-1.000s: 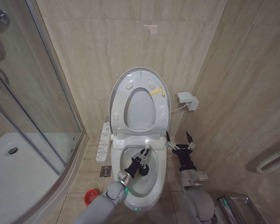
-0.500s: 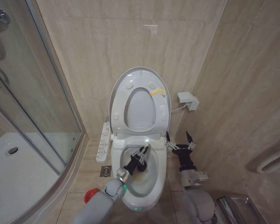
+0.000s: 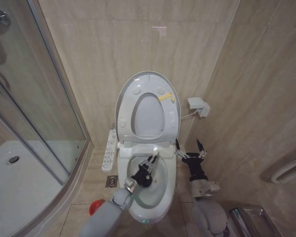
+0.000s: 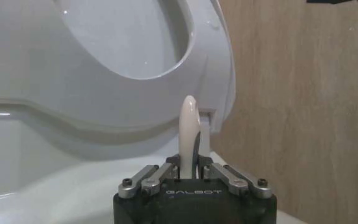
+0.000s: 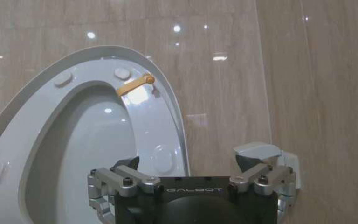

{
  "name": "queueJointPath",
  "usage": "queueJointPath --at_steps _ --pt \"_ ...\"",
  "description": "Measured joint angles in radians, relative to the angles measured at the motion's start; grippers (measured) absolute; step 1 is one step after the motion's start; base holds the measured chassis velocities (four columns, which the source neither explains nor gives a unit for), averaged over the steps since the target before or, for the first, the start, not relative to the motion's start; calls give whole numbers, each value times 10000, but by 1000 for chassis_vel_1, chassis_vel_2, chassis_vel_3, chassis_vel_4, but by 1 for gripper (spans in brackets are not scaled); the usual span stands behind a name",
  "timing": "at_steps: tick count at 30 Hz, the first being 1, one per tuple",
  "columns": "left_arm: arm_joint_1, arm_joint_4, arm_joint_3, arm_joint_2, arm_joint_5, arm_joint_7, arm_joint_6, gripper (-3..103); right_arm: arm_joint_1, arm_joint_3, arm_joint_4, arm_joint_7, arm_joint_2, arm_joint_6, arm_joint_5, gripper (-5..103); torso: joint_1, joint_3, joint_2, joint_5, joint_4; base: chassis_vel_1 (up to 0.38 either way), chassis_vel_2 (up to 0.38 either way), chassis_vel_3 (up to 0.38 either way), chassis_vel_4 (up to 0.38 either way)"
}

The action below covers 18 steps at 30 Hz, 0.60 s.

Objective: Open the toilet lid, clean the toilet bowl with a toilet brush, close the toilet lid, and flush.

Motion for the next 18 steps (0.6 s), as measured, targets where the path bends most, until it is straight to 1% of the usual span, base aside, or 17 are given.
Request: queueJointPath --at_steps 1,5,12,15,18 --pt "17 -139 35 -2 5 0 12 18 0 -1 0 0 0 0 0 100 1 3 -1 -7 -1 0 0 0 0" --pt "116 -609 170 -200 113 -50 84 18 0 0 0 0 0 0 0 100 1 2 -2 -5 -6 0 0 0 0" --pt "308 -1657 555 -549 121 -157 281 18 0 0 0 0 0 0 0 100 1 1 -1 -2 -5 0 0 0 0" --pt "312 -1667 593 -563 41 -124 288 18 0 0 0 0 0 -1 0 100 1 2 -1 -3 -4 0 0 0 0" --pt "221 -1057 489 -443 -2 -15 157 18 0 0 0 0 0 0 0 100 1 2 -1 -4 -3 0 0 0 0"
